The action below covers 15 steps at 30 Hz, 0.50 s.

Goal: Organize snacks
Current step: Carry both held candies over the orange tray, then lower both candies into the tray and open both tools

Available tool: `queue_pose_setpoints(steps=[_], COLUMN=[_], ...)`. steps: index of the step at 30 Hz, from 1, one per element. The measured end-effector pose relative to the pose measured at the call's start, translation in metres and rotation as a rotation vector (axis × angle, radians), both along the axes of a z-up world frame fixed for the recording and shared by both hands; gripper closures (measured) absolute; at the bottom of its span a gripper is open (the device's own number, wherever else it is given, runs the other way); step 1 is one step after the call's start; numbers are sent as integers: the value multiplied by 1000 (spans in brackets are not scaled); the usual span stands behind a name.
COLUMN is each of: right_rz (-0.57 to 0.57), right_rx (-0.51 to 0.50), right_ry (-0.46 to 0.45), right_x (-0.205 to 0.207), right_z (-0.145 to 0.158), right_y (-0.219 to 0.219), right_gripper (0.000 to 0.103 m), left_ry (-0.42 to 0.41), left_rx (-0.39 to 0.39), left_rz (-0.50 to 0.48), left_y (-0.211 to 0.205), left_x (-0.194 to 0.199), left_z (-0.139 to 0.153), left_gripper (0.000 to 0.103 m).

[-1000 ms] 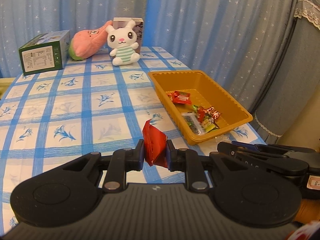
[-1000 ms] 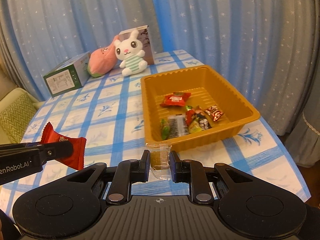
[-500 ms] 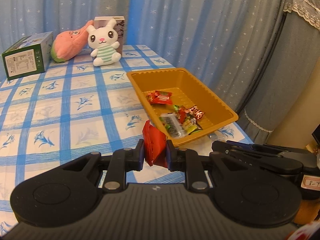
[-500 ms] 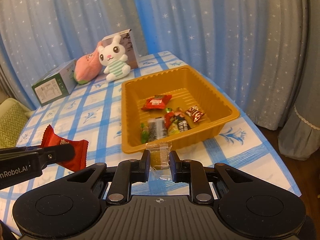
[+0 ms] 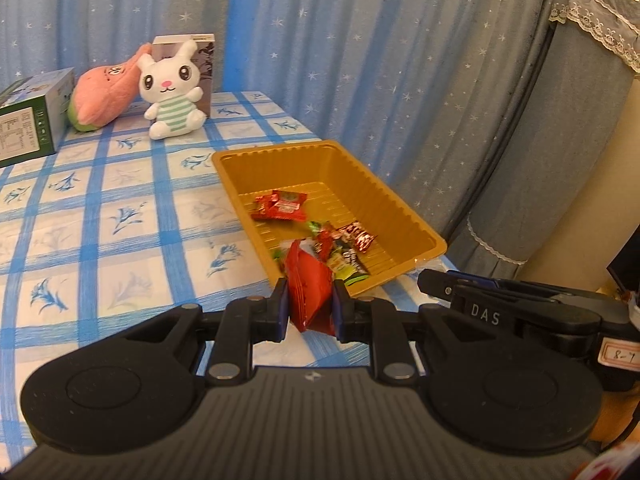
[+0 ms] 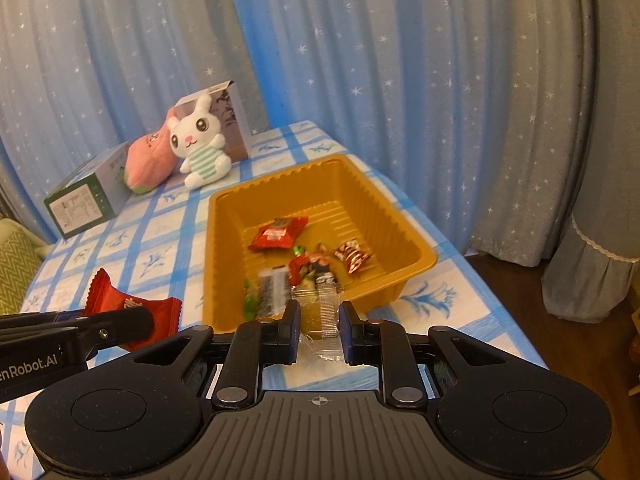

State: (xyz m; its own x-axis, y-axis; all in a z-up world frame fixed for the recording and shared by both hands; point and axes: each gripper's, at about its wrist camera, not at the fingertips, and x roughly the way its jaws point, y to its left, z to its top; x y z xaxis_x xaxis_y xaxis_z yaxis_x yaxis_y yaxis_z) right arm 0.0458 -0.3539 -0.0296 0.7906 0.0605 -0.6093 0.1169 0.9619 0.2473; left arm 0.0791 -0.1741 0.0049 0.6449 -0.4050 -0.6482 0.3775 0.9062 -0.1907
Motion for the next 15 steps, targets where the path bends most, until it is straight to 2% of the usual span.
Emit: queue_pose_setpoints(steps=[15], right_rz=[11], right_rx=[7], right_ry=[-3], right_x=[33], right_z=[4], right_y=[-24], right_gripper=[82], left_ry=[-3], left_rx=[-31], left_rz=[-30], left_y=[-28], left_x=[42], left_z=[7], left_gripper=[84])
